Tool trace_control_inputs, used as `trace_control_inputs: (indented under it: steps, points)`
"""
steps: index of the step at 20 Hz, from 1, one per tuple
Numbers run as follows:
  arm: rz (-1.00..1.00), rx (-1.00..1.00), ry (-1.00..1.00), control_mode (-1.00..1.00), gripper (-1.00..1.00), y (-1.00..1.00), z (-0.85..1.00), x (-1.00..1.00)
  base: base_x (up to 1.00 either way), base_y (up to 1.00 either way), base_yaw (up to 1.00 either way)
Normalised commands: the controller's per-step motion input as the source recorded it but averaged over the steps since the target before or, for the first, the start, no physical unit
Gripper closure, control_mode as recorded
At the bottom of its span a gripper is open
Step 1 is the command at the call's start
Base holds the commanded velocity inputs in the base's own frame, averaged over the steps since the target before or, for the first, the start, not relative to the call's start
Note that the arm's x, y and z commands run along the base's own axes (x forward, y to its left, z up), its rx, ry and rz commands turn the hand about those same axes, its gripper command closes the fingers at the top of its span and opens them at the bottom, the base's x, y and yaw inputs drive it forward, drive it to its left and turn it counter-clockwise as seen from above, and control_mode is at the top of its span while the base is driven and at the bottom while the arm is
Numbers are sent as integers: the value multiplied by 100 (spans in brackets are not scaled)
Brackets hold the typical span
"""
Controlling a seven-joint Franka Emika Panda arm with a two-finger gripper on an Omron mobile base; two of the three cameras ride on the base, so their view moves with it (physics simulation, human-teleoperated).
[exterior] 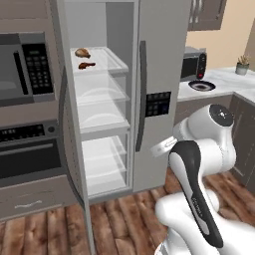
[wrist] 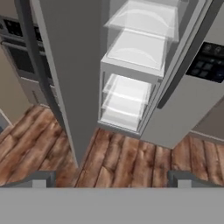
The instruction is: Place the chicken drumstick on the counter behind the older chicken drumstick on the same shelf of the fridge to maintain FIFO order. Close the fridge door when finished.
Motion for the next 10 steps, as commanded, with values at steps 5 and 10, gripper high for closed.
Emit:
trace_control_inputs:
  steps: [5, 10]
  points:
    - [0, 0, 0, -100, -100, 0, 0, 0, 10, 1, -5]
    - [0, -5, -33, -100, -100, 15, 0, -75, 0, 0, 0]
